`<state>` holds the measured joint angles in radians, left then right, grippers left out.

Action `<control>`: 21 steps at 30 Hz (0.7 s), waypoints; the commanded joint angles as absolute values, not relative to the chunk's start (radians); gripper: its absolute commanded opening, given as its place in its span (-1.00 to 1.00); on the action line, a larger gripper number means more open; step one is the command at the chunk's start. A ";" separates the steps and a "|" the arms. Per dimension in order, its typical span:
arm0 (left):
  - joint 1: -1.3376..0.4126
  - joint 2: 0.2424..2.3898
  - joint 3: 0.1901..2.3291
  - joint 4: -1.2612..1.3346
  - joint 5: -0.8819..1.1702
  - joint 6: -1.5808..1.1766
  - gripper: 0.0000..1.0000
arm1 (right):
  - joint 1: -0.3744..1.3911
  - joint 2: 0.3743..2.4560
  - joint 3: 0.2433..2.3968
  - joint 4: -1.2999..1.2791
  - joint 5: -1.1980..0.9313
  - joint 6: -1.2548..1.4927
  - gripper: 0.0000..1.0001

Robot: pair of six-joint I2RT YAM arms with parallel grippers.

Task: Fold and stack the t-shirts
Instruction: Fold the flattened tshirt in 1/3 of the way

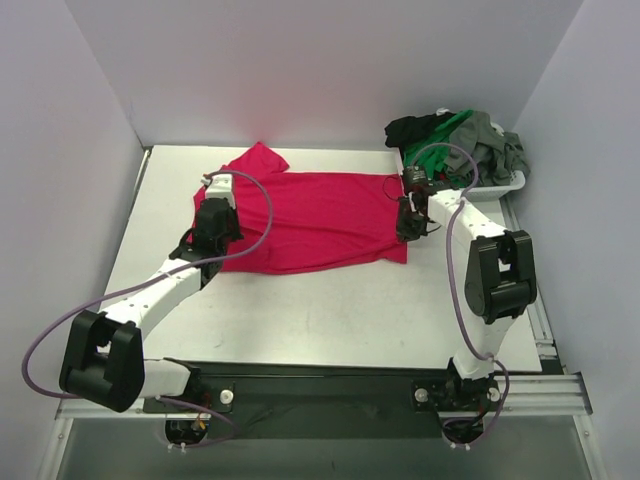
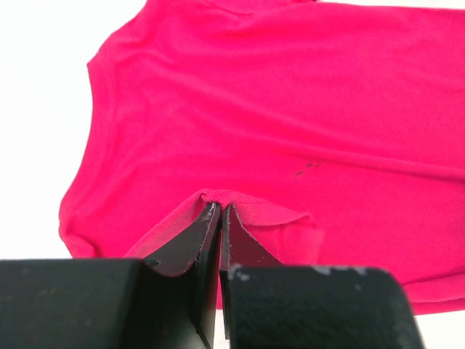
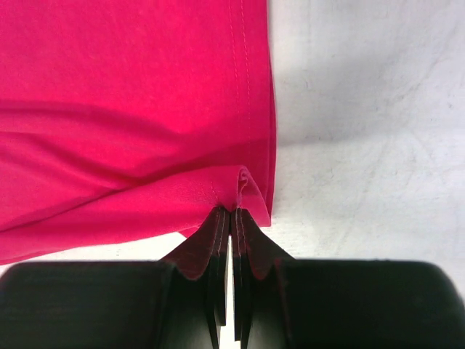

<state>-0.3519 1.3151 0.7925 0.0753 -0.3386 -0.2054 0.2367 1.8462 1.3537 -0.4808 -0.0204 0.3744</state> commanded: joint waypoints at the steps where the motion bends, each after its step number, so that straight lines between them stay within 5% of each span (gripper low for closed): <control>1: -0.334 1.310 0.853 0.138 -0.311 -0.170 -1.00 | 0.233 1.842 1.416 -0.531 -0.032 0.354 -1.00; 21: -0.290 1.160 0.827 0.108 -0.290 -0.169 -1.00 | 0.253 1.781 1.416 -0.563 -0.048 0.350 -1.00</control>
